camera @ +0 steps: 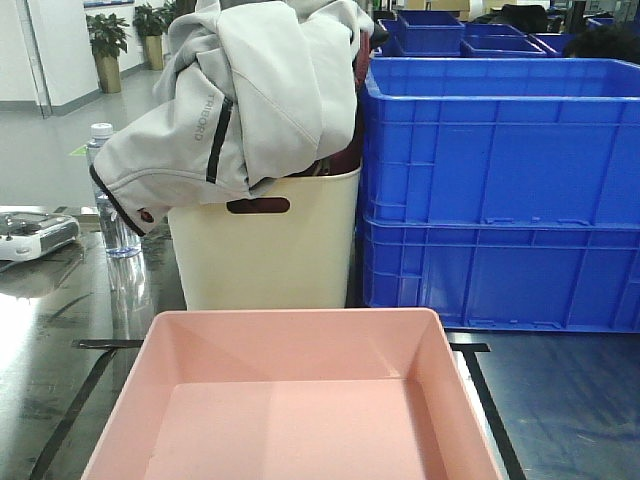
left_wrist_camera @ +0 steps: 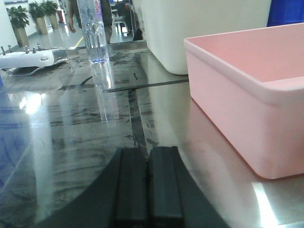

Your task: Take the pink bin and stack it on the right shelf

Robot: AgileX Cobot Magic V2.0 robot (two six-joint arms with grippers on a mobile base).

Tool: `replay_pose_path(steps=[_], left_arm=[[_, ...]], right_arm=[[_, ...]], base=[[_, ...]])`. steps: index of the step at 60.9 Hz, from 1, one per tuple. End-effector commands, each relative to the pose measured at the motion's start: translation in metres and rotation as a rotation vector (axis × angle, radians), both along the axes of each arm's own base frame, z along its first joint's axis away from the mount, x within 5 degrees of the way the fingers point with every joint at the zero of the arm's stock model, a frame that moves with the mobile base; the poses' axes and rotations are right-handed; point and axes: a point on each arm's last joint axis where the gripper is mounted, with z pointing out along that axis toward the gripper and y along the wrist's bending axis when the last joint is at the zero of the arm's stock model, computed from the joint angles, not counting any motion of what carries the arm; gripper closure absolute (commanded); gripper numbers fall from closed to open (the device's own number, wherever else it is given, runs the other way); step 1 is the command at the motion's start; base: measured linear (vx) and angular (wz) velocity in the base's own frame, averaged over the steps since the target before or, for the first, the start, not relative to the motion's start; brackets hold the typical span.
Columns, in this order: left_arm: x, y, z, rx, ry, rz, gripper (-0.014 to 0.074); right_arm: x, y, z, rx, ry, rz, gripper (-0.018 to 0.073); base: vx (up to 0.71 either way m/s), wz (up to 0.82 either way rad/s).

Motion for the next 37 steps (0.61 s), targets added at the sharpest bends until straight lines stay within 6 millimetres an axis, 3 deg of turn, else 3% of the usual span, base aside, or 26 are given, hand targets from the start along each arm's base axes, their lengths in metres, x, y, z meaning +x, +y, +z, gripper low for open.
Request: replay_pose_path(steps=[1, 8, 37], left_arm=[[0.000, -0.001, 0.005, -0.028, -0.161, -0.012, 0.0603], [0.003, -0.002, -0.007, -0.042, -0.192, -0.022, 0.0603], [0.002, 0.000, -0.003, -0.146, -0.215, 0.022, 0.0603]], right_arm=[[0.004, 0.002, 0.013, 0.024, -0.080, 0.021, 0.0568], [0.004, 0.002, 0.013, 0.024, -0.080, 0.021, 0.0568], [0.004, 0.002, 0.013, 0.024, -0.080, 0.021, 0.0568]], base=[[0.00, 0.00], [0.00, 0.00], [0.00, 0.00]])
